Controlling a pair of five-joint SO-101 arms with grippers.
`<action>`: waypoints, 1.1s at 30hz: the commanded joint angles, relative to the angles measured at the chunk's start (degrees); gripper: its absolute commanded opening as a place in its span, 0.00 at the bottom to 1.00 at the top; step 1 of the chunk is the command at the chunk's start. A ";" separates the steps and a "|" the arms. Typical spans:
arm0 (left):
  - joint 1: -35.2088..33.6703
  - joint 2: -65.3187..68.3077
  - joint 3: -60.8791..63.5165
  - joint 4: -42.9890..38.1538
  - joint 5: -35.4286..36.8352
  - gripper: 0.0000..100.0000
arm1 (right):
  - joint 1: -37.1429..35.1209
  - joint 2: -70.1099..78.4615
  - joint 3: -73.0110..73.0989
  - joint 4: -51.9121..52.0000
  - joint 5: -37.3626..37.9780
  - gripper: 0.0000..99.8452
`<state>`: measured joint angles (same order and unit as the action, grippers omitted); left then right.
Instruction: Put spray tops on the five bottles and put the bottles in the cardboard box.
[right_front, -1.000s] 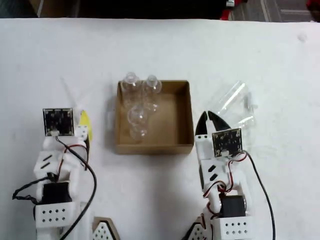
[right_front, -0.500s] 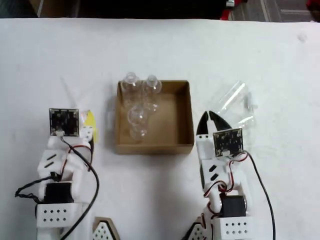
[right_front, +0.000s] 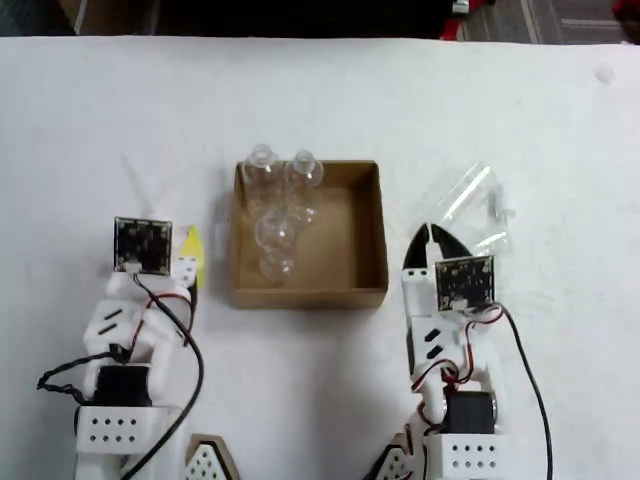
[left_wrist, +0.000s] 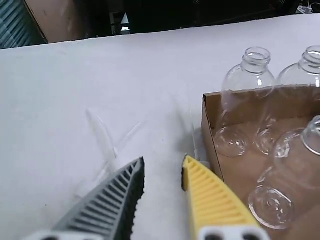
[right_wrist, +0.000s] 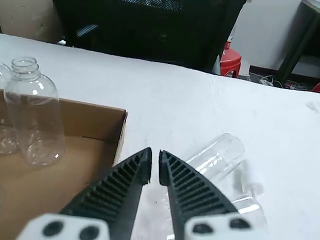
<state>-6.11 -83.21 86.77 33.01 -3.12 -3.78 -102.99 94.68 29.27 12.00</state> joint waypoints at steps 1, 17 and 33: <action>0.66 -0.92 -0.35 -0.62 0.18 0.12 | -3.12 -0.04 -6.95 4.44 5.45 0.02; 0.66 -1.10 1.05 -1.23 0.09 0.12 | -4.35 26.07 -20.31 4.97 13.71 0.02; 0.75 -1.10 2.46 -3.96 -2.11 0.12 | 7.87 79.69 -72.53 28.09 30.42 0.07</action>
<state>-6.11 -83.30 89.93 30.81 -4.44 -0.88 -31.43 34.99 54.24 40.40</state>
